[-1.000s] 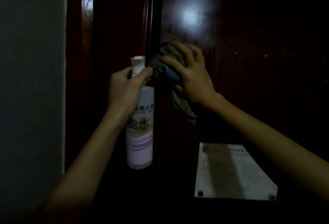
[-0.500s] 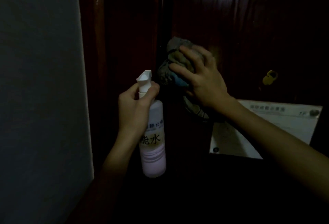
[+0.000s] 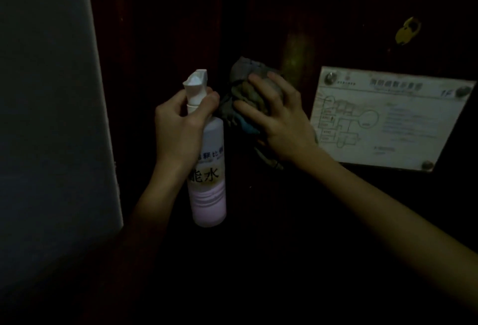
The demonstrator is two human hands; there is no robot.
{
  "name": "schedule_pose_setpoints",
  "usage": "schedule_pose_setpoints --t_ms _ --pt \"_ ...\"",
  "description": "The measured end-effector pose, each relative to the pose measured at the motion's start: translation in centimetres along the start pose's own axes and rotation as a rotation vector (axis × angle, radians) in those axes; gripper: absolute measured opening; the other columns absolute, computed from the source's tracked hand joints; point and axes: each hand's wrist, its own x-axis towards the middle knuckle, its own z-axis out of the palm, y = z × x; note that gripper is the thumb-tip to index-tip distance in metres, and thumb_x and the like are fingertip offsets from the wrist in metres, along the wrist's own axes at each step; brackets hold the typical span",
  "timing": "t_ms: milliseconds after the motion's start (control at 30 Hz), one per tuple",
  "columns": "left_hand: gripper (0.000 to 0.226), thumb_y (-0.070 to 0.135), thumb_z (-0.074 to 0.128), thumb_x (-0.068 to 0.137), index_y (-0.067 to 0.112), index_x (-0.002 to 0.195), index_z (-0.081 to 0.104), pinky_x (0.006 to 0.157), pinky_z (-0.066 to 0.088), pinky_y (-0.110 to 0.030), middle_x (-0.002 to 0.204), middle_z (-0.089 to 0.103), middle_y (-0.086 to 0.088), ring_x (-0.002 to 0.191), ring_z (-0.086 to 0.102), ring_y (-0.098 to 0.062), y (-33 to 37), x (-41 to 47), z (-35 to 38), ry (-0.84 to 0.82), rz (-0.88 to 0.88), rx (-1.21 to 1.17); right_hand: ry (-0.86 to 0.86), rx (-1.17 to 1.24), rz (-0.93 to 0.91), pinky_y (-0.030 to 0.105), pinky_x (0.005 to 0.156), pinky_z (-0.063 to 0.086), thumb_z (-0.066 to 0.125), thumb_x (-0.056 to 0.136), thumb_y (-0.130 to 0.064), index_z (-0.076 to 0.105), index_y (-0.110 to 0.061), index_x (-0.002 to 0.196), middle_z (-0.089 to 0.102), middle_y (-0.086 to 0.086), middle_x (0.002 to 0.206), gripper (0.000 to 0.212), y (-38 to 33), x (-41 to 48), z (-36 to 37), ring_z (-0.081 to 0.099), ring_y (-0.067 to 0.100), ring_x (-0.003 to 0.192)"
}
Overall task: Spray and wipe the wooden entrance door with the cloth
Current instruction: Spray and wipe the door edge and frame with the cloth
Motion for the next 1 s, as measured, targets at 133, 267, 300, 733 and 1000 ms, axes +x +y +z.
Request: schedule_pose_setpoints --t_ms 133,267,300,733,1000 --pt "0.013 0.04 0.069 0.079 0.031 0.086 0.075 0.081 0.055 -0.061 0.082 0.073 0.002 0.087 0.071 -0.038 -2.3 -1.4 -0.5 -0.005 -0.026 -0.034 0.023 0.03 0.054 0.056 0.098 0.042 0.073 0.083 -0.042 0.042 -0.03 0.133 0.025 0.011 0.148 0.059 -1.2 -1.0 0.1 0.027 0.038 0.131" --pt "0.016 0.039 0.069 0.079 0.029 0.09 0.074 0.083 0.055 -0.061 0.084 0.073 0.003 0.084 0.07 -0.027 -4.0 -2.8 -1.0 -0.012 -0.032 -0.064 0.045 0.061 0.075 0.057 0.094 0.044 0.074 0.083 -0.037 0.044 -0.03 0.131 0.027 0.011 0.146 0.057 -3.0 -3.5 0.4 0.03 0.038 0.127" --pt "0.015 0.04 0.069 0.078 0.03 0.088 0.074 0.083 0.055 -0.061 0.083 0.073 0.004 0.083 0.07 -0.028 -4.3 -3.1 -1.2 -0.011 -0.032 -0.069 0.061 0.071 0.064 0.055 0.096 0.043 0.072 0.084 -0.034 0.046 -0.029 0.129 0.029 0.012 0.145 0.053 -3.9 -5.2 0.7 0.031 0.038 0.127" --pt "0.014 0.035 0.068 0.086 0.023 0.092 0.073 0.08 0.056 -0.059 0.088 0.071 -0.006 0.083 0.07 -0.037 -6.4 -9.6 -4.5 -0.055 -0.047 0.001 -0.307 0.245 -0.231 0.05 0.082 0.053 0.068 0.082 -0.02 0.044 -0.028 0.133 0.033 0.014 0.144 0.057 -13.5 -22.8 -1.2 0.039 0.039 0.117" --pt "0.012 0.035 0.069 0.085 0.026 0.091 0.074 0.082 0.055 -0.062 0.085 0.072 -0.002 0.08 0.069 -0.028 -4.4 -9.1 -3.9 -0.042 -0.047 -0.031 -0.29 0.177 -0.416 0.048 0.084 0.056 0.067 0.085 -0.02 0.041 -0.029 0.133 0.034 0.017 0.143 0.056 -7.9 -17.3 0.3 0.04 0.04 0.119"
